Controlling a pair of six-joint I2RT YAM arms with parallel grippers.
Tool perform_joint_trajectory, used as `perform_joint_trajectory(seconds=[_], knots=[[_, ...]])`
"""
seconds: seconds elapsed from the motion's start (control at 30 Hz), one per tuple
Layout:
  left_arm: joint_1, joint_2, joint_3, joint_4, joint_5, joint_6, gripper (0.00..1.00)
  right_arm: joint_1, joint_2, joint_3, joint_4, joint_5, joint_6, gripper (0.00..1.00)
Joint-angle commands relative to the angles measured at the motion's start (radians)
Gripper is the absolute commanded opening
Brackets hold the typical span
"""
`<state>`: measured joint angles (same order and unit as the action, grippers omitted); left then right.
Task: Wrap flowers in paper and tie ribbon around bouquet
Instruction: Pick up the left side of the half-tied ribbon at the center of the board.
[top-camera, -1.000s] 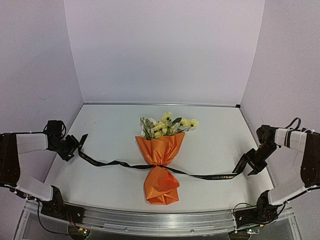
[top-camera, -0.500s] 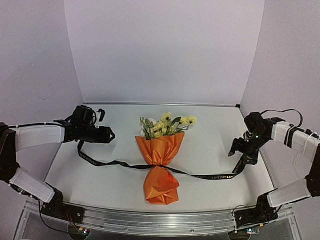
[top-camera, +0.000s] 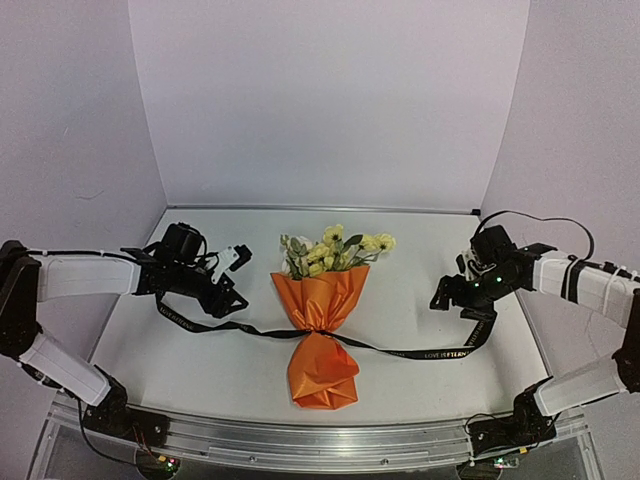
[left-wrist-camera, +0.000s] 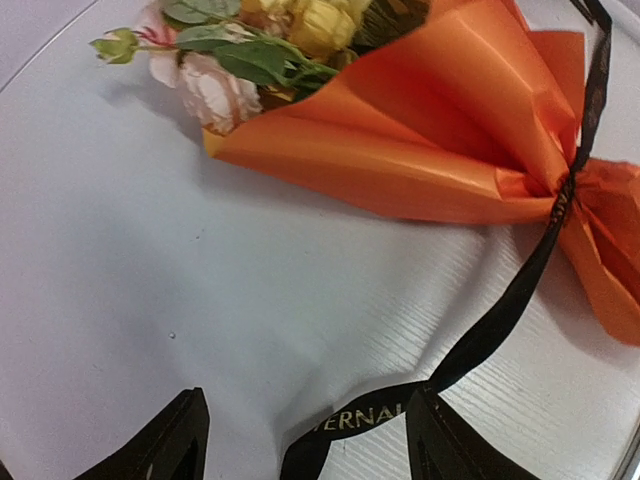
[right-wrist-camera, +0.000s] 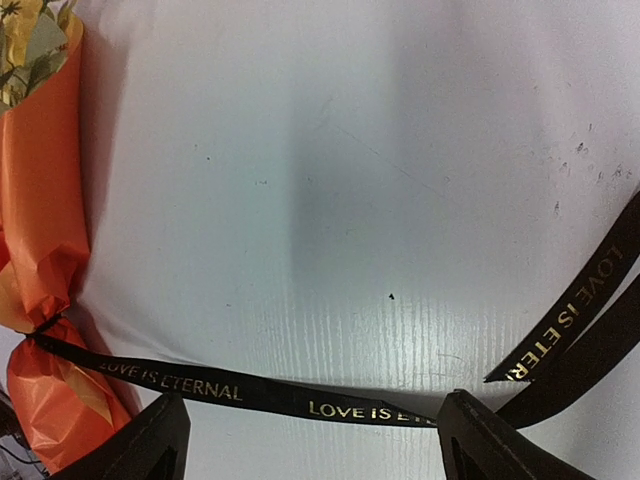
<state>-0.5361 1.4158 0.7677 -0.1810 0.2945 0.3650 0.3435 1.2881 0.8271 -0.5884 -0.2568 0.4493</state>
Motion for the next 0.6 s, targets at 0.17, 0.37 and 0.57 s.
perform_joint_trajectory(seconds=[0.17,0.37,0.57], knots=[[-0.114,0.106,0.019,-0.02,-0.028,0.242,0.69,0.018,-0.034,-0.037,0.065,-0.007,-0.032,0.89],[-0.143,0.134,0.044,-0.076,-0.017,0.268,0.68,0.026,-0.024,-0.052,0.072,0.007,-0.034,0.88],[-0.145,0.16,0.014,-0.021,-0.049,0.29,0.66,0.034,-0.004,-0.05,0.083,0.008,-0.025,0.88]])
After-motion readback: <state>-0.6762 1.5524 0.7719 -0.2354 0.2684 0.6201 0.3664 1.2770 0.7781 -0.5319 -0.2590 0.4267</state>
